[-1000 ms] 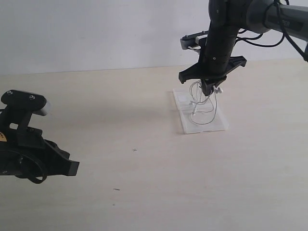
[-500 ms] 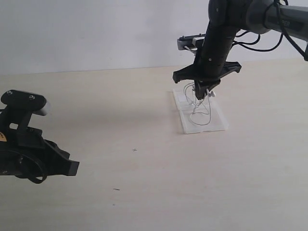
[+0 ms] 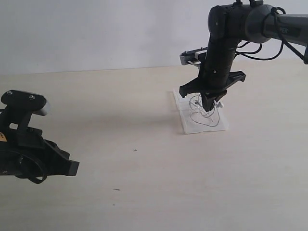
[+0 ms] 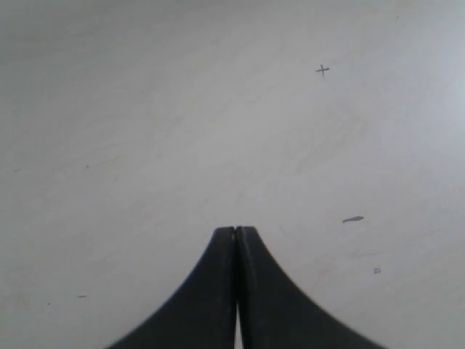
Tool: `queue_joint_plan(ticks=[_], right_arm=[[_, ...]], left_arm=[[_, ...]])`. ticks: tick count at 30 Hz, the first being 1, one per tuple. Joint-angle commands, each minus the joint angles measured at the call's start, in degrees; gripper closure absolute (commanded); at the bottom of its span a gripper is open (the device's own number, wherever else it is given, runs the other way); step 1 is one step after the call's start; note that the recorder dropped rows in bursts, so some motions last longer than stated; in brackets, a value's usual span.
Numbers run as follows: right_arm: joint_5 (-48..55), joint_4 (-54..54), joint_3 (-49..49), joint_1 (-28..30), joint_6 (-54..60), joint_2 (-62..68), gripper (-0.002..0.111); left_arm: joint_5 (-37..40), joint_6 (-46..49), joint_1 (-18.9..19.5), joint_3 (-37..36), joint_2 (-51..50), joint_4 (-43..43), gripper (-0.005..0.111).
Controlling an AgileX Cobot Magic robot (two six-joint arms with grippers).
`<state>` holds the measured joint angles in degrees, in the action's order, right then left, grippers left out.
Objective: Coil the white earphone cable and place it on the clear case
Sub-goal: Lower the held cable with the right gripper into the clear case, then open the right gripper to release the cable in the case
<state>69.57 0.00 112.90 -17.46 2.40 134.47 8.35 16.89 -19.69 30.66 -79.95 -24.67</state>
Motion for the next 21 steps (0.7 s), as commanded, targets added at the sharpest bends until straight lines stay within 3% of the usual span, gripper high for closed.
queue_joint_plan(ticks=[1,10,16,21], right_arm=[[-2.2,-0.7,0.1,0.1,0.6,2.0,0.108],[-5.9,-0.8,0.2,0.1,0.0,3.6,0.106],[-5.9,0.0,0.2,0.1,-0.4,3.6,0.066],[-4.0,0.0,0.2,0.1,-3.0,3.0,0.049]], left_arm=[[-0.1,-0.6,-0.4,0.0,0.2,-0.3,0.107],[0.1,-0.6,-0.4,0.0,0.2,-0.3,0.107],[0.1,-0.6,-0.4,0.0,0.2,-0.3,0.107],[0.2,-0.6,-0.4,0.0,0.2,-0.3,0.107]])
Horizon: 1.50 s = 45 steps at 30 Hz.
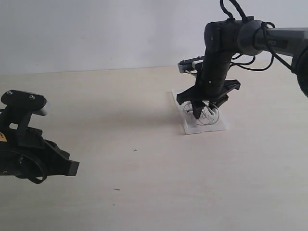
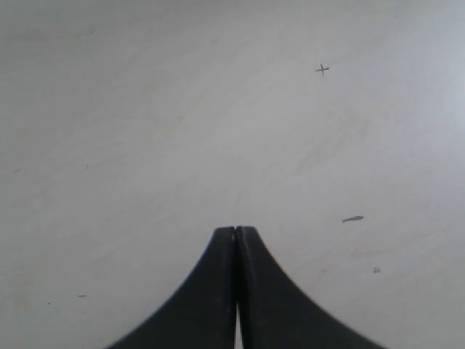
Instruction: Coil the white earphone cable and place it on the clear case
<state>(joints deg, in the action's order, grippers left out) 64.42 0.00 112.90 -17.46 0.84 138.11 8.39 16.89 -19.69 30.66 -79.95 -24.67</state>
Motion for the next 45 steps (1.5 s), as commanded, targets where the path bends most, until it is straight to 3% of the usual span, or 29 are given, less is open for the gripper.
queue_joint_plan(ticks=[1,6,45], right_arm=[[1.4,0.0,0.2,0.1,-1.4,-0.9,0.047],[1.2,0.0,0.2,0.1,-1.4,-2.4,0.039],[5.5,-3.0,7.6,0.1,-3.9,-5.4,0.040]], left_arm=[[0.1,-0.6,-0.4,0.0,0.2,-0.3,0.107],[0.3,-0.6,-0.4,0.0,0.2,-0.4,0.107],[1.8,-0.6,-0.4,0.0,0.2,-0.1,0.107]])
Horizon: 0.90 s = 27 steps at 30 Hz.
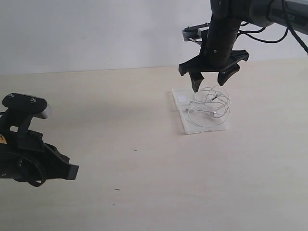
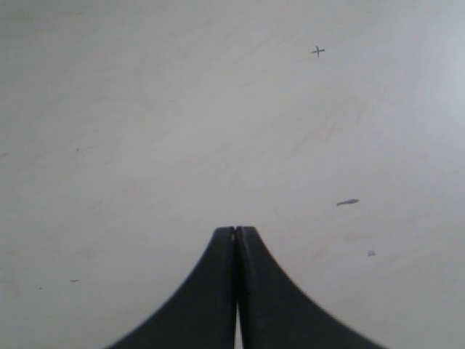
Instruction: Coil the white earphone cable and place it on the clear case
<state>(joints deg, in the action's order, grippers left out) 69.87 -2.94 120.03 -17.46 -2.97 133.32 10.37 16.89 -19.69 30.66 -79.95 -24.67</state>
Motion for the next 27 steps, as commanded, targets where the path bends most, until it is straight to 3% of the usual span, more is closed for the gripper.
queue_joint_plan(ticks=[1,3,5,11,14,22,24,27], right_arm=[[0.1,-0.2,0.5,0.1,-0.1,-0.6,0.040],[0.1,-0.2,0.5,0.1,-0.1,-1.0,0.042],[0.1,-0.2,0.5,0.1,-0.1,-2.1,0.053],[0.1,-3.1,-1.3,0.2,-0.2,-11.0,0.109],[0.1,-3.4,-8.4,0.6,0.0,-18.9,0.108],[0.1,-3.3,-39.3,0.9,-5.4,-47.9,0.108],[-4.3,-2.6,-46.3,0.8,-6.3,-55.9,0.108],[-4.2,0.9,-52.8,0.8,-7.5,-65.4,0.108]], left_arm=[[-0.2,-0.6,-0.4,0.0,0.2,-0.1,0.107],[-0.4,-0.6,-0.4,0.0,0.2,-0.1,0.107],[-0.5,-0.6,-0.4,0.0,0.2,0.1,0.107],[0.1,-0.6,-0.3,0.0,0.2,0.5,0.107],[-0.1,-0.6,-0.3,0.0,0.2,0.6,0.107],[-0.1,-0.6,-0.3,0.0,0.2,0.6,0.107],[-0.1,-0.6,-0.3,0.0,0.2,0.6,0.107],[-0.1,-0.6,-0.3,0.0,0.2,0.6,0.107]])
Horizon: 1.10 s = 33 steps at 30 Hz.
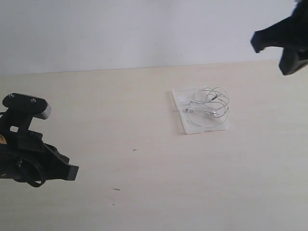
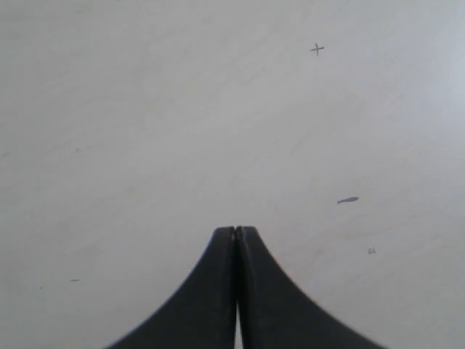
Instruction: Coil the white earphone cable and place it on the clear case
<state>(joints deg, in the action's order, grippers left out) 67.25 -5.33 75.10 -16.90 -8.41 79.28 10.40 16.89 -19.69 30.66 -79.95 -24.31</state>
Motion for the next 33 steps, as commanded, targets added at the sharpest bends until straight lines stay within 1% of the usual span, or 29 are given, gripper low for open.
queue_joint_plan(ticks=[1,5,11,14,17,18,21,25,27,30,33], right_arm=[[-0.7,3.8,-9.0,0.2,-2.1,-13.6,0.108],[1.1,5.7,-10.1,0.2,-2.1,-23.4,0.108],[-0.2,5.3,-10.1,0.2,-2.0,-33.9,0.108],[-0.9,2.7,-10.1,0.2,-1.6,-37.8,0.108],[-3.7,-0.1,-11.3,0.2,-0.7,-42.0,0.108],[-6.7,-0.1,-12.7,0.4,-0.6,-43.6,0.108],[-20.8,-0.1,-20.6,2.2,0.0,-48.5,0.108],[-45.0,0.3,-38.1,5.4,0.9,-54.3,0.108],[-53.8,0.3,-45.7,6.3,0.9,-56.7,0.108],[-61.8,0.3,-55.5,6.9,0.9,-59.9,0.108],[-64.1,0.3,-63.3,6.9,0.9,-62.4,0.108]], left_arm=[[-0.1,-0.6,-0.3,0.0,0.2,0.2,0.107],[-0.1,-0.6,-0.3,0.0,0.2,0.2,0.107],[-0.1,-0.6,-0.3,0.0,0.2,0.2,0.107],[-0.1,-0.6,-0.3,0.0,0.2,0.2,0.107],[-0.1,-0.6,-0.3,0.0,0.2,0.2,0.107],[-0.1,-0.6,-0.3,0.0,0.2,0.2,0.107],[-0.1,-0.6,-0.3,0.0,0.2,0.2,0.107],[-0.1,-0.6,-0.3,0.0,0.2,0.2,0.107],[-0.1,-0.6,-0.3,0.0,0.2,0.2,0.107],[-0.1,-0.6,-0.3,0.0,0.2,0.2,0.107],[-0.1,-0.6,-0.3,0.0,0.2,0.2,0.107]])
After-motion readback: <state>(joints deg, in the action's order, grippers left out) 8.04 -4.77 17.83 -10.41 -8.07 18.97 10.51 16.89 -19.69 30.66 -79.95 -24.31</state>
